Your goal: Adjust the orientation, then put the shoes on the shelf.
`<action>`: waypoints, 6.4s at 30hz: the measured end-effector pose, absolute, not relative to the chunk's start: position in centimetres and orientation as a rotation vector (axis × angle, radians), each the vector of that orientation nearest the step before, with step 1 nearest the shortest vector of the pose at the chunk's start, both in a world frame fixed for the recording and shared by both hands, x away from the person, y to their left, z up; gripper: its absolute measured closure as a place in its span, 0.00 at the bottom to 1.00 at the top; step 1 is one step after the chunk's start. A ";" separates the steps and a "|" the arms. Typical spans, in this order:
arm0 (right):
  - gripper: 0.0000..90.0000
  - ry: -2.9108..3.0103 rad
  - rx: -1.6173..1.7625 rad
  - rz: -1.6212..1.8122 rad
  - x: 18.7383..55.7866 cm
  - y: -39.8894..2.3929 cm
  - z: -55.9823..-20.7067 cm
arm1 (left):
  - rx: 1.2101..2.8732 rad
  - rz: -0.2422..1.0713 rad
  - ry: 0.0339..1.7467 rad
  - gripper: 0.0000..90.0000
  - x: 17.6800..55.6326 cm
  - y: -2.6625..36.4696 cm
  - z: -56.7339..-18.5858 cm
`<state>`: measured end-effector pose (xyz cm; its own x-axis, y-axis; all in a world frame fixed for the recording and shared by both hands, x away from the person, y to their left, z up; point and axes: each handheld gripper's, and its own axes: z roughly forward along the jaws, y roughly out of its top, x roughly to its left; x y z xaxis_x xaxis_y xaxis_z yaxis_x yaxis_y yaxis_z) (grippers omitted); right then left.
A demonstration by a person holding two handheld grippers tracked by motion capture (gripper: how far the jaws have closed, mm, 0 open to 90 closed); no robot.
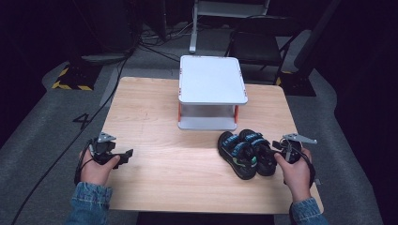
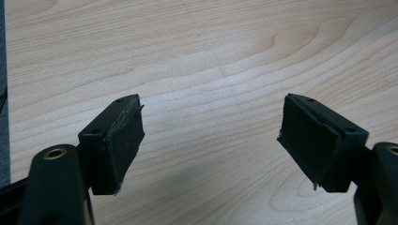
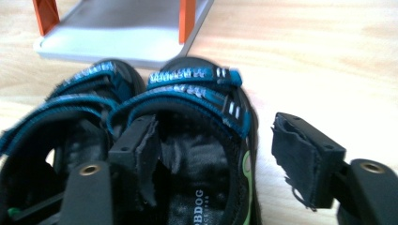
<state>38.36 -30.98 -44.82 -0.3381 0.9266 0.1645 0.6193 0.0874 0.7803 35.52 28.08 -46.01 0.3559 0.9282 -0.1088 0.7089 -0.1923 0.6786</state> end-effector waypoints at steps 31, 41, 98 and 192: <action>0.58 2.310 1.381 0.937 37.8 -25.5 -44.4 | 1.982 0.441 1.422 0.24 35.2 27.9 -46.3; 0.79 2.353 1.292 0.776 38.2 -24.7 -44.4 | 1.974 0.449 1.444 0.25 34.3 28.8 -46.4; 0.88 2.038 1.538 0.970 48.6 -10.7 -41.7 | 1.875 0.471 1.187 0.24 29.1 27.2 -44.7; 0.33 1.841 1.367 1.000 43.3 -6.1 -48.6 | 1.923 0.384 1.161 0.24 29.2 26.8 -46.0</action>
<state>43.32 -6.07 -48.62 -0.2641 0.9634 -0.0457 0.4857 0.1738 0.8567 29.20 26.82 -45.96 0.5245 0.8377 -0.1523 0.5817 -0.2220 0.7825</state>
